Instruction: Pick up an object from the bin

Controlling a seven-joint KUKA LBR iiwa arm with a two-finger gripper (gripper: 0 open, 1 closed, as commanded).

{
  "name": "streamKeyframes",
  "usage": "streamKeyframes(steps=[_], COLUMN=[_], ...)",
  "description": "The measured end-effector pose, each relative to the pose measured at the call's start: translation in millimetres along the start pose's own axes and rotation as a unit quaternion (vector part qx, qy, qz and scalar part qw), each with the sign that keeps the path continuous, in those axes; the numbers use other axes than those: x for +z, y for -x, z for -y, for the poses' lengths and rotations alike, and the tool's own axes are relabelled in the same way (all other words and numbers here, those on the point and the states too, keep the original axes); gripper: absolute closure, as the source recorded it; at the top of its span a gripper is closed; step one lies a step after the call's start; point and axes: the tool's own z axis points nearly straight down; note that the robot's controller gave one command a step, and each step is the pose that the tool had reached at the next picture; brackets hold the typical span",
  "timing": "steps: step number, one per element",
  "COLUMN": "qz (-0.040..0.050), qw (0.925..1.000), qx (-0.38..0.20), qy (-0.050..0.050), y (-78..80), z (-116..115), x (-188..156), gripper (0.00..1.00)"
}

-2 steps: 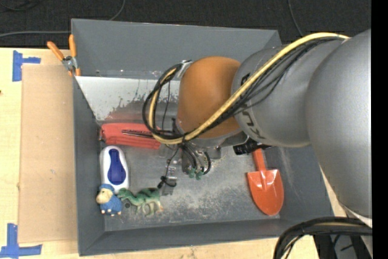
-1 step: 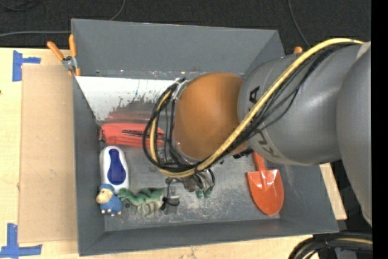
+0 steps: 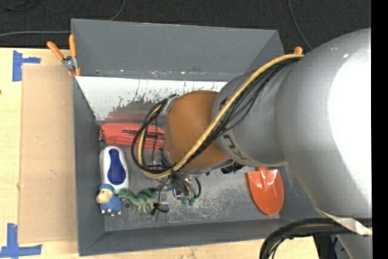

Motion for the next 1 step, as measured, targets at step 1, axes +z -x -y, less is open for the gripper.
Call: streamKeyframes(steps=[1], qz=[0.0126], qw=[0.9971], qx=[-0.075], qy=[0.002], y=[-25.0], z=[-13.6], x=[-6.0], gripper=[0.0])
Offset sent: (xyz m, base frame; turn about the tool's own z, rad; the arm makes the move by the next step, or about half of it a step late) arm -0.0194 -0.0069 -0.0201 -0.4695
